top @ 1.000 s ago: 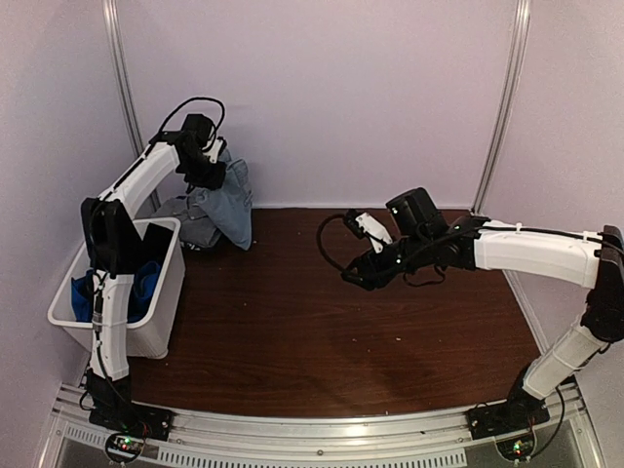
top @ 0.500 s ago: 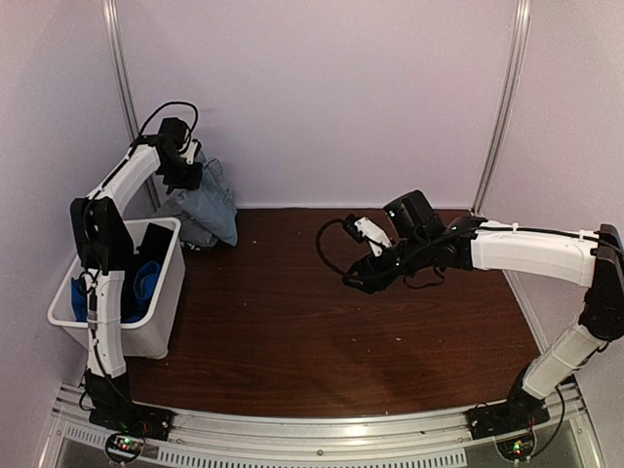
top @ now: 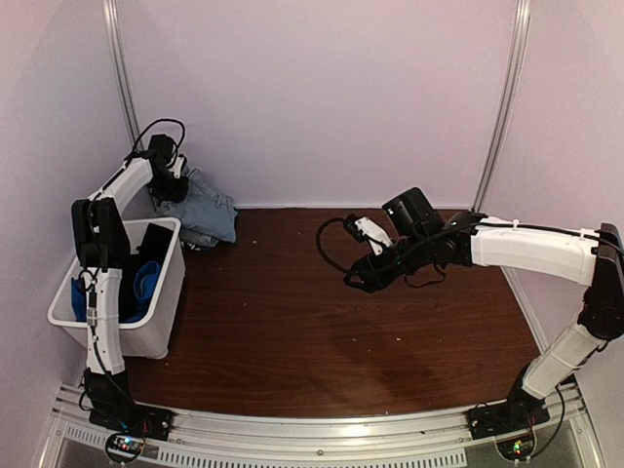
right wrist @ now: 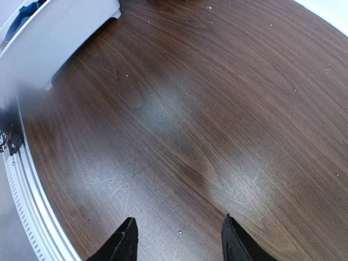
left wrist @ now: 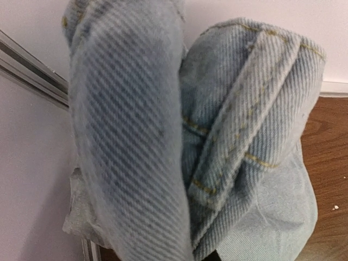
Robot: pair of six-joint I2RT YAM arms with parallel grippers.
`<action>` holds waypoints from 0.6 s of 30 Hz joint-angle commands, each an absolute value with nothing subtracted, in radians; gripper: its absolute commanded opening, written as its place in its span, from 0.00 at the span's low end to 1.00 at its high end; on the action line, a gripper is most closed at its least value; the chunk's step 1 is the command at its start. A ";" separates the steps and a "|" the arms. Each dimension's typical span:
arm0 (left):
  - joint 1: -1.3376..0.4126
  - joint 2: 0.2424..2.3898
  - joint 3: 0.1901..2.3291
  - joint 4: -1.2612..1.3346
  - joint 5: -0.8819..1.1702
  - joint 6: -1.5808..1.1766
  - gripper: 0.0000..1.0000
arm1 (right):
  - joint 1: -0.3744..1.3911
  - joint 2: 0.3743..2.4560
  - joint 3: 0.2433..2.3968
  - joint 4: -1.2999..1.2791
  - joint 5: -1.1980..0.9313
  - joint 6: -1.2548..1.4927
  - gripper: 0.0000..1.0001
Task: Fold and stack the mixed laundry pile
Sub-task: Place the square-folded shorts at the corner of the board.
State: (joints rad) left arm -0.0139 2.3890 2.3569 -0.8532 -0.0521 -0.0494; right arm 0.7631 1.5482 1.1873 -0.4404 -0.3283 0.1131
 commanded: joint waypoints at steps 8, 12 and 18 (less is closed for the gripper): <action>0.081 2.461 2.419 -0.707 -0.210 -0.082 0.28 | 0.761 1.553 1.231 -0.496 -0.315 0.150 0.53; 0.086 2.432 2.418 -0.711 -0.260 -0.100 0.55 | 0.760 1.550 1.236 -0.496 -0.305 0.149 0.53; 0.086 2.337 2.410 -0.731 -0.313 -0.129 0.72 | 0.761 1.544 1.236 -0.480 -0.281 0.151 0.55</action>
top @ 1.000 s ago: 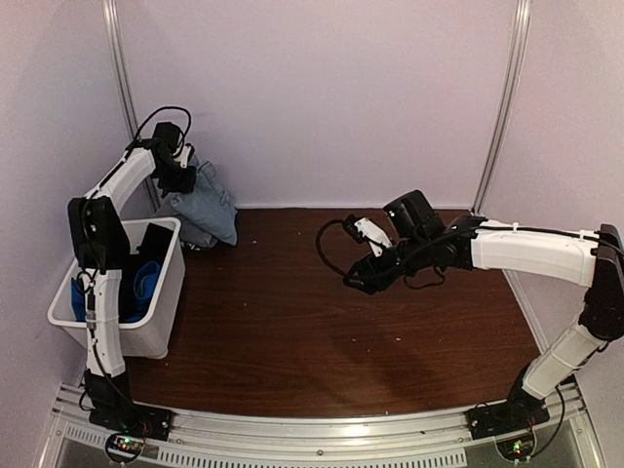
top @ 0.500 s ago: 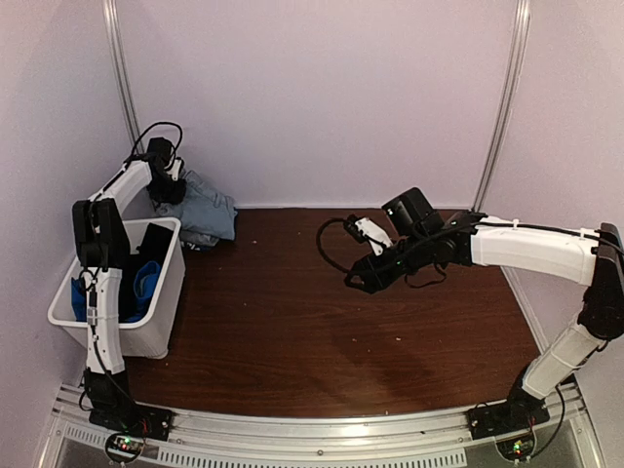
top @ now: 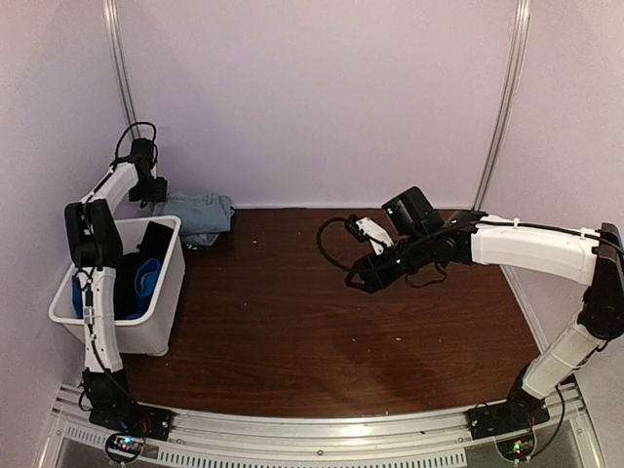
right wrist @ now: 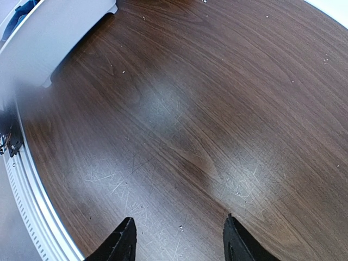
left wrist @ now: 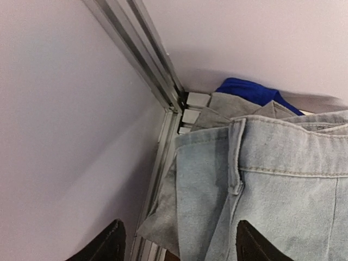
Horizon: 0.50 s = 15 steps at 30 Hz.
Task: Fold and stack the mixed laundry pile
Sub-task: Place the square-folded shorts at the corner of the board, then pick up the crumpled T-shirt from the bin.
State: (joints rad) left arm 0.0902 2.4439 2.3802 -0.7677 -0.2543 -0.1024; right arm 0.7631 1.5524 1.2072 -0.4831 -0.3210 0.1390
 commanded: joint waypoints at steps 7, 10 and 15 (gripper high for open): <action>0.078 2.079 2.289 -0.691 -0.258 -0.141 0.98 | 0.725 1.502 1.244 -0.453 -0.179 0.178 0.70; 0.080 1.939 2.178 -0.662 -0.230 -0.194 0.98 | 0.681 1.464 1.247 -0.434 -0.131 0.191 0.75; 0.080 1.699 1.979 -0.686 -0.087 -0.223 0.98 | 0.577 1.359 1.198 -0.341 -0.096 0.236 1.00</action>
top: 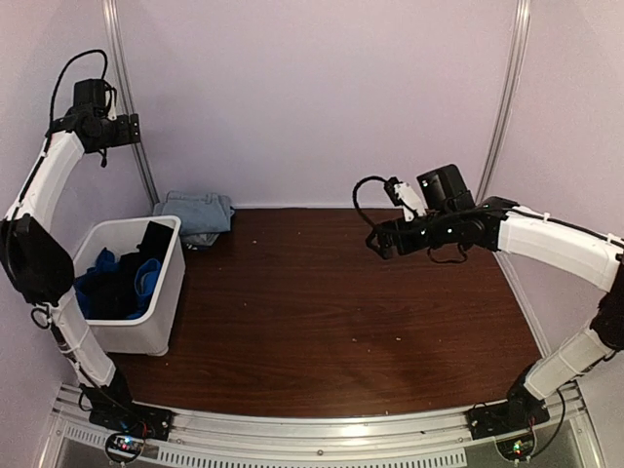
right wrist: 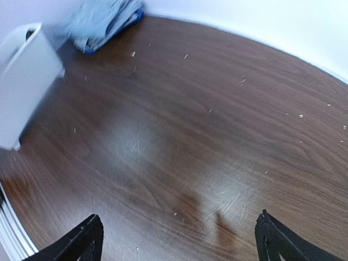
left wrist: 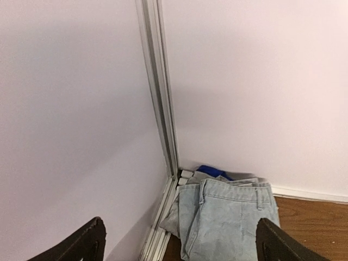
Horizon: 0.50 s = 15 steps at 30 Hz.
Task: Fold and stack the mixed laundry pile
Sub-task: Pick up the crumpled T-shirt from the bin.
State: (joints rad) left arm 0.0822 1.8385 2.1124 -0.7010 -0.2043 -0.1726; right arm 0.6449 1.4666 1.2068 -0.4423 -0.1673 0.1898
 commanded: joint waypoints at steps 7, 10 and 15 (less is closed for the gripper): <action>0.073 1.409 1.636 -0.951 0.062 -0.331 0.98 | 0.430 1.321 1.198 -0.350 -0.286 0.243 1.00; 0.068 1.282 1.462 -1.033 0.001 -0.379 0.98 | 0.410 1.316 1.197 -0.366 -0.341 0.239 1.00; 0.068 1.149 1.262 -1.197 -0.147 -0.456 0.93 | 0.385 1.305 1.168 -0.351 -0.412 0.244 1.00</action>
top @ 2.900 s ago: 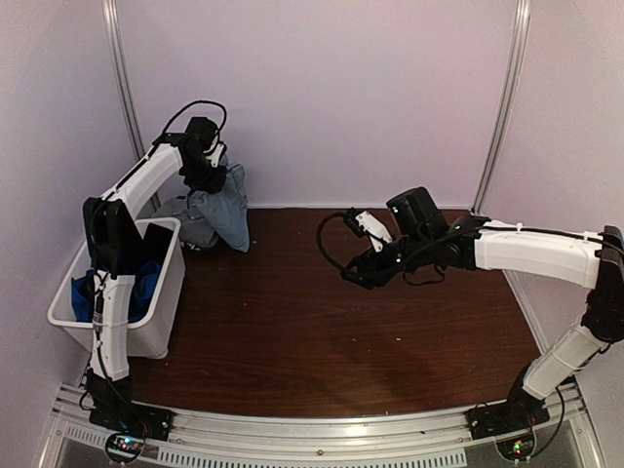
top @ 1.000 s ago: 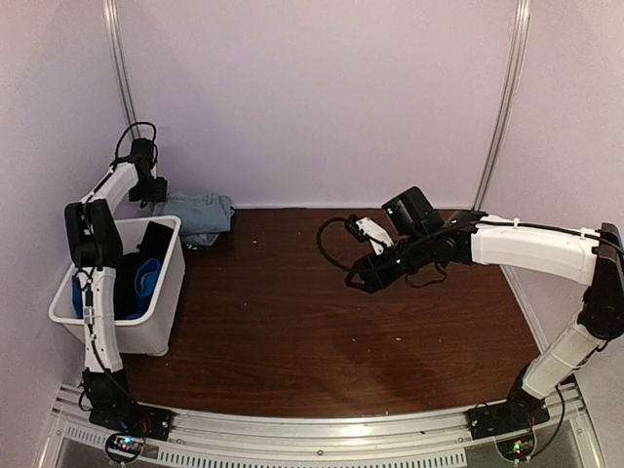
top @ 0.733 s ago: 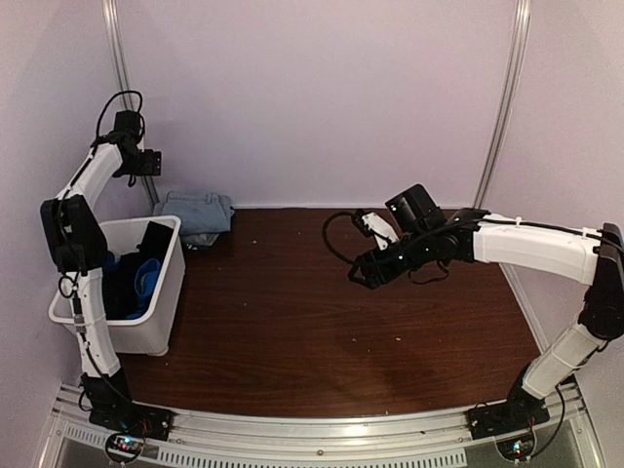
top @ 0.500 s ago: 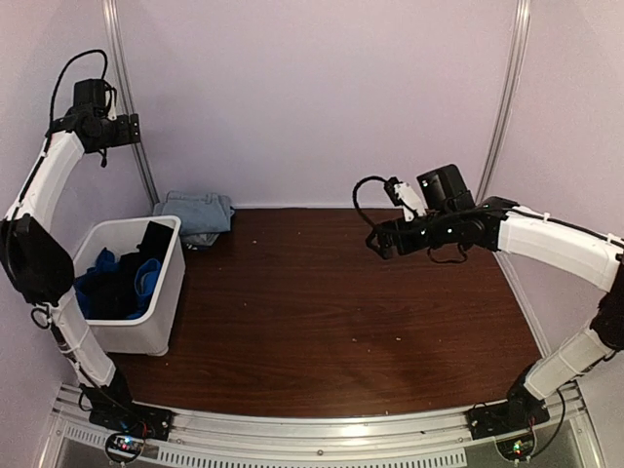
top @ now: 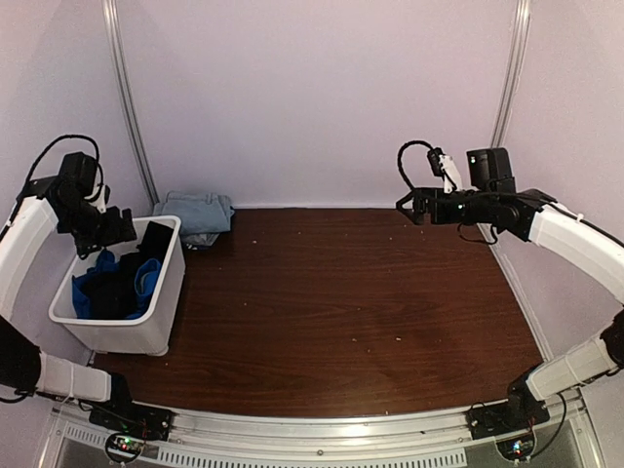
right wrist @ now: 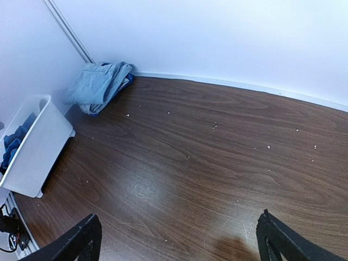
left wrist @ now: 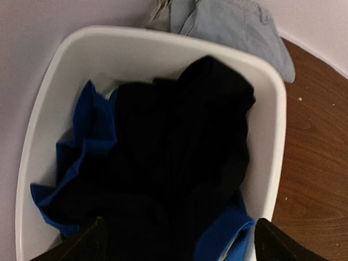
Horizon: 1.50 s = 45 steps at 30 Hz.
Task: Fold and stack the mixed laundry pile
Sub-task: Pick up the crumpled T-shirt from the bin.
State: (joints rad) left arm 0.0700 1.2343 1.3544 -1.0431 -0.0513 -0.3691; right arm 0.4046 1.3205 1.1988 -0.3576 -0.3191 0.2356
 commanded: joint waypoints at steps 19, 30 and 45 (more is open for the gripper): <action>0.072 1.224 1.098 -1.104 -0.235 -0.543 0.05 | 0.359 1.289 1.146 -0.365 -0.446 0.258 1.00; 0.077 1.275 1.642 -1.004 -0.252 -0.561 0.00 | 0.354 1.285 1.156 -0.366 -0.463 0.255 1.00; -0.390 1.951 2.612 -0.341 0.374 -0.662 0.00 | 0.319 1.226 1.145 -0.360 -0.455 0.273 1.00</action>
